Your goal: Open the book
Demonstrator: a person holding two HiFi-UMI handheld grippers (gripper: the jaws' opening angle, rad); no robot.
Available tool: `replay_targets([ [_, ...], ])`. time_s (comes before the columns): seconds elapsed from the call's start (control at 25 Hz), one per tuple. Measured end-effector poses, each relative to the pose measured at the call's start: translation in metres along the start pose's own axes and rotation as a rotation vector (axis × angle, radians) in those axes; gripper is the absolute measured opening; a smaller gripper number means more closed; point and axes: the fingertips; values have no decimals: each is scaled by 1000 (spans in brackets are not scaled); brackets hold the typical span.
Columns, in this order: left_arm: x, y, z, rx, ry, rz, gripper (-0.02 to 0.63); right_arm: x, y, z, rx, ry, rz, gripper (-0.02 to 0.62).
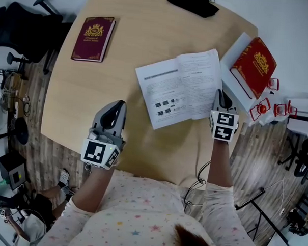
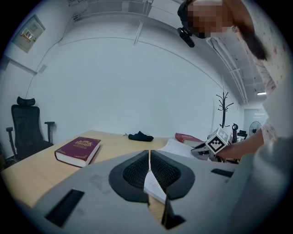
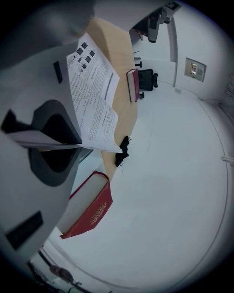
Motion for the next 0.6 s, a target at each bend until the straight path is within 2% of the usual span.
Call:
replay_targets([
  [0.32, -2, 1, 1, 3, 5, 0, 21, -7, -10, 2, 5, -8, 19, 25],
  [0.6, -2, 1, 6, 13, 9, 7, 21, -8, -11, 13, -127, -4, 23, 76],
])
Point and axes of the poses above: the fingertips, and each gripper's own axes: x backward along the fingers, y to its left, z out of its underside, and after that the axes turned 13 degrees about -y, right-handed
